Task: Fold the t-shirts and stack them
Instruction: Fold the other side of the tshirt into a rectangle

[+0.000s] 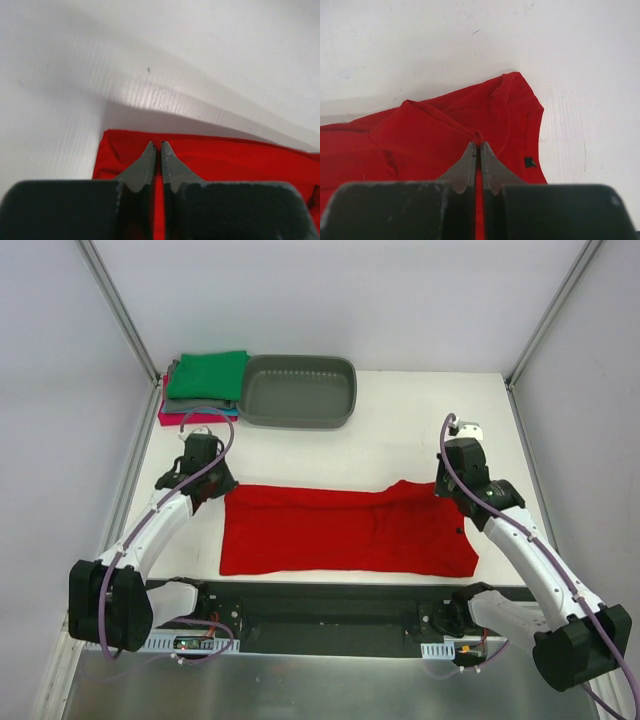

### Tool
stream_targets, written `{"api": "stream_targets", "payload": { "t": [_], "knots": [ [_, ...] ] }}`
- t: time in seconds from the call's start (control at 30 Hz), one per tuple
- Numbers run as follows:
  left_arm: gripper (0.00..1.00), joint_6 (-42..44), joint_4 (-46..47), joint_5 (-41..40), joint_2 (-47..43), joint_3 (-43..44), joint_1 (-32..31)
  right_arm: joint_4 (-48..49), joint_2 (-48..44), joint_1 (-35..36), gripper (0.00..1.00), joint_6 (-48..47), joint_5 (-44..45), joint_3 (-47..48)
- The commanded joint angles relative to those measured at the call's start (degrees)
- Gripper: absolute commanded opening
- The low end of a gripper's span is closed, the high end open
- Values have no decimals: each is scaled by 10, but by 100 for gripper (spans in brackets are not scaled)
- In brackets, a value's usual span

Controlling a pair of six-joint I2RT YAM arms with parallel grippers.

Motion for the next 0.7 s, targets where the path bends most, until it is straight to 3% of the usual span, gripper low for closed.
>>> {"api": "stream_targets", "payload": {
  "t": [0.0,0.27,0.67],
  "knots": [
    [0,24,20,-4,26,53,-1,-19,8,-6,1,5,9,21],
    [0,16,22,-33,-27,-24,-1,-42,-41,-7,1,1,5,-7],
    [0,7,34,-42,-85,-78,-1,-79,-153,-7,2,41,-83,-80]
  ]
}}
